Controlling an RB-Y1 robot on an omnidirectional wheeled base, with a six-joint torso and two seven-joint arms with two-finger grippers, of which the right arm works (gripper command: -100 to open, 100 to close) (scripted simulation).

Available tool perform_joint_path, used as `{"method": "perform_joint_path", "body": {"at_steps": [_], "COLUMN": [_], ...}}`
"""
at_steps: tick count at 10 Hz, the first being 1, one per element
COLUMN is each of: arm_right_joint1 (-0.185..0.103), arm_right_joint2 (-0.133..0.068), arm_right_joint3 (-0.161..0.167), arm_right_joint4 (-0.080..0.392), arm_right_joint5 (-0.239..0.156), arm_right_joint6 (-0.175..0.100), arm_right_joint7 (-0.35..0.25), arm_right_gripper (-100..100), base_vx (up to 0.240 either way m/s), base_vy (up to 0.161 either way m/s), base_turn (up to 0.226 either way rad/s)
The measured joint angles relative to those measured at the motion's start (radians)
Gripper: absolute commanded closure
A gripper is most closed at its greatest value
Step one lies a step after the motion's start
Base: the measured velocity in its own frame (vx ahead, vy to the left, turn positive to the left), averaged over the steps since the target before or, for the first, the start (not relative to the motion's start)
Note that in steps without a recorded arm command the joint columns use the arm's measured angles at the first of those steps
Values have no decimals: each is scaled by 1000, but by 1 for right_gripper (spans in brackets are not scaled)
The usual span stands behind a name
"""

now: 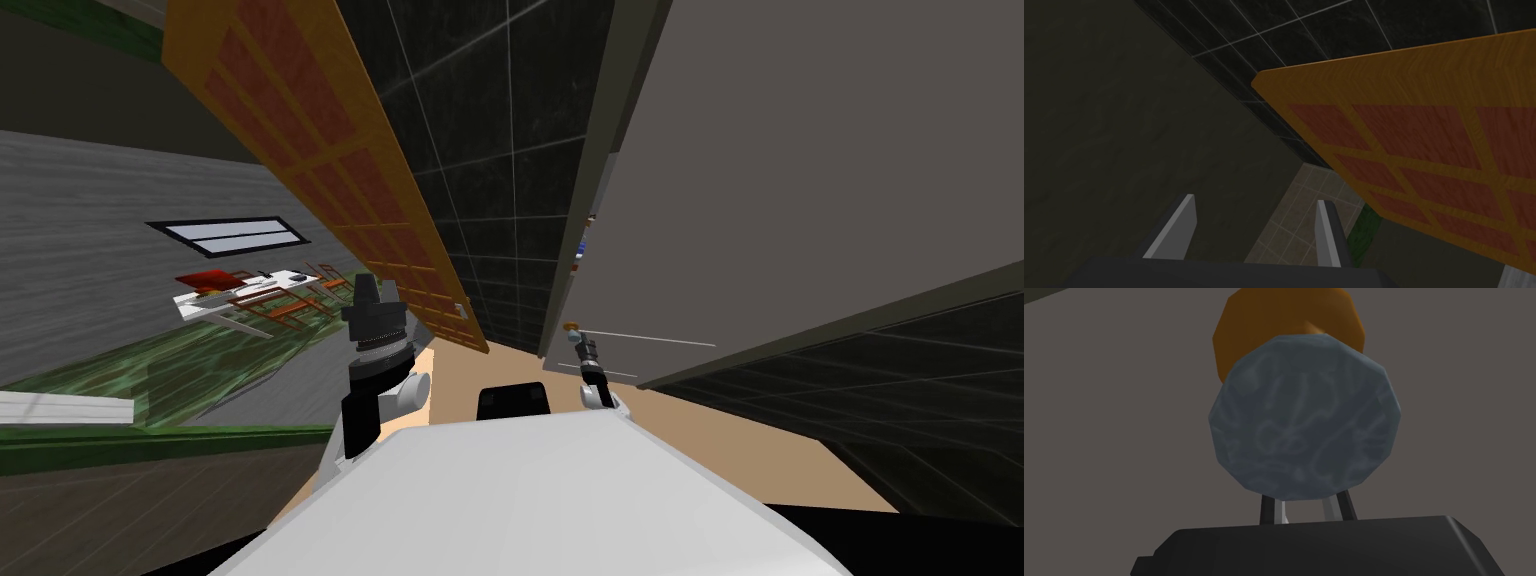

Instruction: Pull the door open

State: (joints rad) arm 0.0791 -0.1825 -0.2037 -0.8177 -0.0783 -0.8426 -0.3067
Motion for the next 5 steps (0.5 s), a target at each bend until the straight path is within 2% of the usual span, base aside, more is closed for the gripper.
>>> {"method": "perform_joint_path", "body": {"at_steps": [1,2,4,5], "arm_right_joint1": [8,0,-7,-6], "arm_right_joint2": [2,-3,-11,-11], "arm_right_joint3": [2,3,10,12], "arm_right_joint4": [-11,10,15,17], "arm_right_joint5": [-3,-4,-32,-35], "arm_right_joint6": [3,-8,-1,-4], "arm_right_joint7": [-4,-9,-46,-51], "arm_right_gripper": [100,100,100,100], "base_vx": [-1,-32,-36,-45], "base_vy": [-3,0,-6,-11], "base_turn": [30,110,17,109]}}
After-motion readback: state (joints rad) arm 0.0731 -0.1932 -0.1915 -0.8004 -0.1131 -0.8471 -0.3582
